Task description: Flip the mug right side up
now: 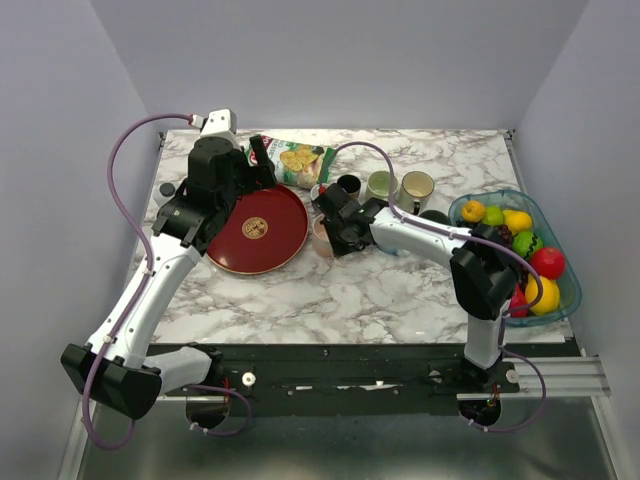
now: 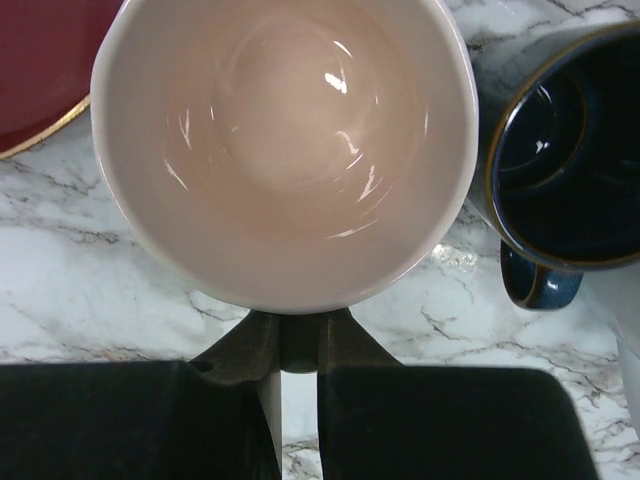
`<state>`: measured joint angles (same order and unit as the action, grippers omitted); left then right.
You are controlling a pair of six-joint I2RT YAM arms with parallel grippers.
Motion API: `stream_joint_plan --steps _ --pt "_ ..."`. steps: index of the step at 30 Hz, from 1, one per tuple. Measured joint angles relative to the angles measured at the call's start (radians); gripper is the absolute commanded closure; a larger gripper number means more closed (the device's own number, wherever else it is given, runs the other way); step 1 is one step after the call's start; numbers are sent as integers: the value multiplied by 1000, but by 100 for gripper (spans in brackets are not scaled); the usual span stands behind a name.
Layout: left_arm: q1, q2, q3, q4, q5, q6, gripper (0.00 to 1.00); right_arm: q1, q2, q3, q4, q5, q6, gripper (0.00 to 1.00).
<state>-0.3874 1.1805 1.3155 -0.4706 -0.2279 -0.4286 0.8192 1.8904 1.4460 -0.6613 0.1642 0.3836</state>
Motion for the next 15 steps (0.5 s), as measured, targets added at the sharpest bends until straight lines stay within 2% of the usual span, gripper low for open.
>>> stream_joint_plan --steps 2,8,11,13,15 --pt "0 2 0 -4 6 10 1 0 18 15 10 8 0 96" --pt "0 17 0 -38 9 29 1 0 32 27 31 27 5 52" --pt "0 25 0 -52 9 34 1 0 32 27 43 31 12 36" --pt "0 27 0 -58 8 35 1 0 32 27 48 31 13 33" --pt "0 29 0 -64 8 35 1 0 31 27 49 31 13 23"
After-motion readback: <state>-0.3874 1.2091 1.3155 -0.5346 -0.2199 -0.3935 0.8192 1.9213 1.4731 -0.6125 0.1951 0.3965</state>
